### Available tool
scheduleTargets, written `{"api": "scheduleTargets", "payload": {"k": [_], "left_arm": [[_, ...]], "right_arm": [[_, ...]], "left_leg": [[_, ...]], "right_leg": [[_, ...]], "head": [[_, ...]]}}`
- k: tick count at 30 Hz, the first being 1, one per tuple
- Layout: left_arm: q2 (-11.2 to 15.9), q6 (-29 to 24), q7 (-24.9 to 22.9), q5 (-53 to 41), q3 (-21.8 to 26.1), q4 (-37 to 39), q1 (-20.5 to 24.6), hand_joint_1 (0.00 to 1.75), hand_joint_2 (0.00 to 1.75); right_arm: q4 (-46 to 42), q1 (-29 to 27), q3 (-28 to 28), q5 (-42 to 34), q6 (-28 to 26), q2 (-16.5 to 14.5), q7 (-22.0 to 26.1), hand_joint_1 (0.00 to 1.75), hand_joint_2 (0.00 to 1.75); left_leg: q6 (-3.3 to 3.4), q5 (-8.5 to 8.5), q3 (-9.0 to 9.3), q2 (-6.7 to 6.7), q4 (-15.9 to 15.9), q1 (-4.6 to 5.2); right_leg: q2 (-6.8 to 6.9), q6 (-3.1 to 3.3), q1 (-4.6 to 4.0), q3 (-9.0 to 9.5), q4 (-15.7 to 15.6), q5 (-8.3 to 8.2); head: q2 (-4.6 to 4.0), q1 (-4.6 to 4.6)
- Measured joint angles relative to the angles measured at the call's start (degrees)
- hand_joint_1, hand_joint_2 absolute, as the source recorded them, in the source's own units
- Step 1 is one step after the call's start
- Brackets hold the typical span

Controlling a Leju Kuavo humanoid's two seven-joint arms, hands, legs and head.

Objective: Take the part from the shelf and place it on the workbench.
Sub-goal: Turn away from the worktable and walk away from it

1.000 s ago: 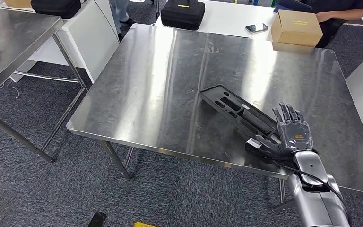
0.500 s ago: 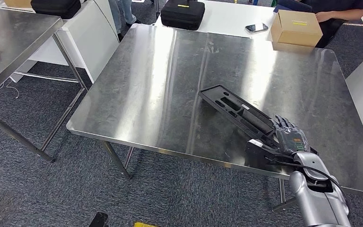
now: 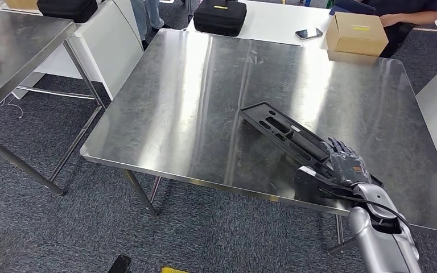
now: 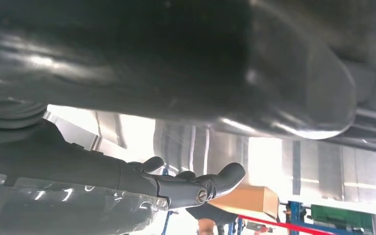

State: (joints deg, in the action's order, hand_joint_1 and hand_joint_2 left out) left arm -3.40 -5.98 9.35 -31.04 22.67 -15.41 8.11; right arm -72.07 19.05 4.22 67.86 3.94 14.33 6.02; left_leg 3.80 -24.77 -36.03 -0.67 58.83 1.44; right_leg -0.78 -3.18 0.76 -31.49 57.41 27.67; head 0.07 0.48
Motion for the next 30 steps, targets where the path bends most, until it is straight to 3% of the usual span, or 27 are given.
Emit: {"api": "scheduleTargets", "payload": {"k": [16,21,30], "left_arm": [[0.0,0.1,0.0,-0.3,0.0,0.0,0.0,0.0,0.0],[0.0,0.0,0.1,-0.8,0.0,-0.2,0.0,0.0,0.0],[-0.4,-0.4,0.0,-2.0,0.0,-0.6,0.9,0.0,0.0]], "right_arm": [[-2.7,0.5,1.0,-2.0,-1.8,0.0,1.5,0.0,0.0],[-5.4,1.6,1.4,-7.0,-3.5,-1.1,3.9,0.0,0.0],[-16.5,7.6,12.0,-12.9,-4.7,-6.7,3.6,0.0,0.0]], "left_leg": [[0.0,0.0,0.0,-0.01,0.0,0.0],[0.0,0.0,0.0,0.06,0.0,0.0],[-0.08,0.05,0.02,0.09,0.0,-0.1]], "right_leg": [[0.0,0.0,0.0,0.03,0.0,0.0],[-0.03,0.0,-0.01,0.05,0.0,0.0],[-0.07,0.02,-0.05,0.02,0.1,0.01]], "head": [[0.0,0.01],[0.0,0.01],[0.0,-0.01]]}}
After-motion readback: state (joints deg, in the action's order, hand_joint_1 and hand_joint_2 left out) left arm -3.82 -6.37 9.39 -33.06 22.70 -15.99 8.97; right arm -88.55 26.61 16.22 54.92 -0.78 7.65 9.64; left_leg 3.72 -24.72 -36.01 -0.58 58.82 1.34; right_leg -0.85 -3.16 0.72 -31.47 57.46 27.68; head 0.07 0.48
